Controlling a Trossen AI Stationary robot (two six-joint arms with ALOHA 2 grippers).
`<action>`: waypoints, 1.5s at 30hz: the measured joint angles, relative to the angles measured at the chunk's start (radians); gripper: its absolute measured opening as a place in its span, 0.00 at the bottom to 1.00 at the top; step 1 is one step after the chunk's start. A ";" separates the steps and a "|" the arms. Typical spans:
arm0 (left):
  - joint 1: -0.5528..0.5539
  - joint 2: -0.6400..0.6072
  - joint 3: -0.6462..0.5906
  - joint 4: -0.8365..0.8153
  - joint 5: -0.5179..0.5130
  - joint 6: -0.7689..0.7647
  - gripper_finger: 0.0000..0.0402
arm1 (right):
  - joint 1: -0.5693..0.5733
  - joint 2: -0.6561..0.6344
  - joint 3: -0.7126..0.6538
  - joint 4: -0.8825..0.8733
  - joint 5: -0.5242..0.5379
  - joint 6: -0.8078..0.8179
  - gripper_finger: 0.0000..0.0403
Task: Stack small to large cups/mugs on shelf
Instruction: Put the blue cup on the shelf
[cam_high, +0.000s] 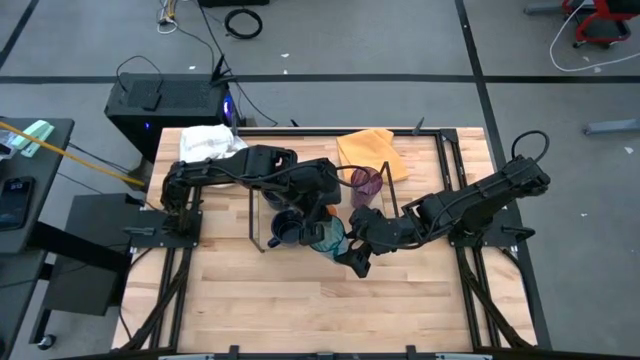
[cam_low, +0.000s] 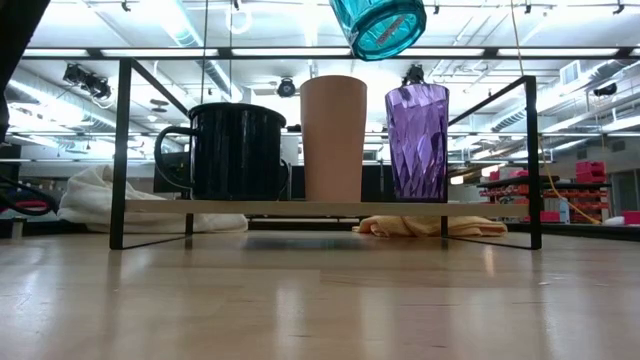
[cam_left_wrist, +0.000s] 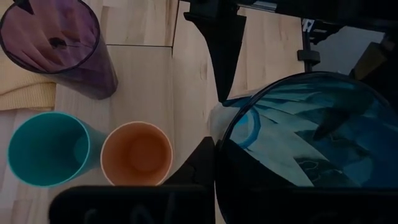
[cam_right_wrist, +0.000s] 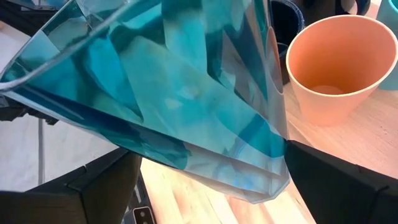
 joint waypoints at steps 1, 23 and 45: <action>0.000 0.000 0.000 0.000 0.000 0.000 0.03 | 0.000 0.000 0.000 0.000 0.000 0.001 0.99; 0.000 0.000 0.000 0.005 -0.003 -0.001 0.03 | -0.018 0.013 0.000 0.014 -0.052 0.064 0.99; -0.001 0.001 0.002 0.033 0.003 -0.002 0.03 | -0.013 -0.132 0.053 -0.136 -0.066 0.035 0.99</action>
